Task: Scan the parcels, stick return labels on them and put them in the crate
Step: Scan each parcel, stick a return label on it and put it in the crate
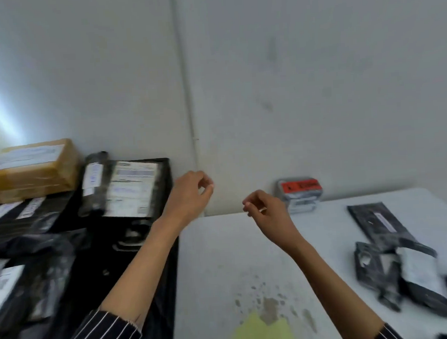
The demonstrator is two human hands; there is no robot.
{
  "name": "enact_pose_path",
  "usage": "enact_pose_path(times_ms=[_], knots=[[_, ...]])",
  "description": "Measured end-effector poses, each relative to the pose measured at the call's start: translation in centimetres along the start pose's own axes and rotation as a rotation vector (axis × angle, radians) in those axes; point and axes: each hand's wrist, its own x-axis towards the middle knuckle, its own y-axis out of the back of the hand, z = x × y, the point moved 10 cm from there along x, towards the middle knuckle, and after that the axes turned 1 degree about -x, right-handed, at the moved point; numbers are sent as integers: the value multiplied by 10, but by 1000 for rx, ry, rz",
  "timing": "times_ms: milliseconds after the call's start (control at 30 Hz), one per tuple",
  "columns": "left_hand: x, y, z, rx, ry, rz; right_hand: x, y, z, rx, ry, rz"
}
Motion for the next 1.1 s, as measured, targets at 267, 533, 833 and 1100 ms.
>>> enact_pose_path(times_ms=[267, 533, 833, 1100], knots=[[-16, -212, 68, -109, 128, -252, -78, 167, 192, -406, -228, 72], [-79, -399, 115, -225, 359, -518, -111, 269, 329, -984, -585, 38], [-103, -449, 185, -85, 238, -492, -89, 316, 408, -726, -904, -111], [-122, -469, 196, -306, 456, -674, -80, 317, 402, -239, -780, 46]])
